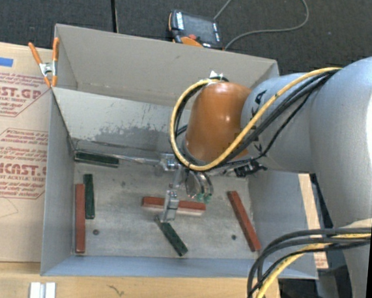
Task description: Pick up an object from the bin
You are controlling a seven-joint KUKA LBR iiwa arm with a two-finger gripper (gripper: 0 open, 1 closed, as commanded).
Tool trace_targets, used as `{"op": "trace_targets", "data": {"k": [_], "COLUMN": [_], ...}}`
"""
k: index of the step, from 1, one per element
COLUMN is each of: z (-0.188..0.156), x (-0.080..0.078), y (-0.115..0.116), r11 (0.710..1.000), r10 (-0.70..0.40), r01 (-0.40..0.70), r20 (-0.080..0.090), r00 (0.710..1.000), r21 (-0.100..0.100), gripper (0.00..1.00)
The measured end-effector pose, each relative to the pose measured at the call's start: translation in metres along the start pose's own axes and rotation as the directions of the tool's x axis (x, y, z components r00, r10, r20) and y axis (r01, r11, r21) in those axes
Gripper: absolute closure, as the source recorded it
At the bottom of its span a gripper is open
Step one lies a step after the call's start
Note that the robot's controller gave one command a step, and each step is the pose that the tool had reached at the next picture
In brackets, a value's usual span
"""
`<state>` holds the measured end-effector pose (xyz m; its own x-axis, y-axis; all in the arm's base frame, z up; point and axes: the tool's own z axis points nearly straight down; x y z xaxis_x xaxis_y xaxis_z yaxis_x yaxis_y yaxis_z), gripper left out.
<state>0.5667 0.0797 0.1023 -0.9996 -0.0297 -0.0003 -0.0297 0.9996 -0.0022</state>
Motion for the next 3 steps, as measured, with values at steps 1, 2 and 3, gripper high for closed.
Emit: {"op": "trace_targets", "data": {"k": [1,2,3], "z": [0.034,0.031,-0.114], "x": [-0.002,-0.004,0.000], "y": [-0.004,-0.004,-0.030], "r11": [0.999,0.999,0.986], "r10": [-0.040,-0.040,-0.168], "r01": [0.040,0.040,0.168], "r20": [-0.003,0.004,0.011], "r00": [0.999,0.999,0.986], "r21": [-0.002,-0.004,-0.001], "gripper": [0.00,1.00,1.00]}}
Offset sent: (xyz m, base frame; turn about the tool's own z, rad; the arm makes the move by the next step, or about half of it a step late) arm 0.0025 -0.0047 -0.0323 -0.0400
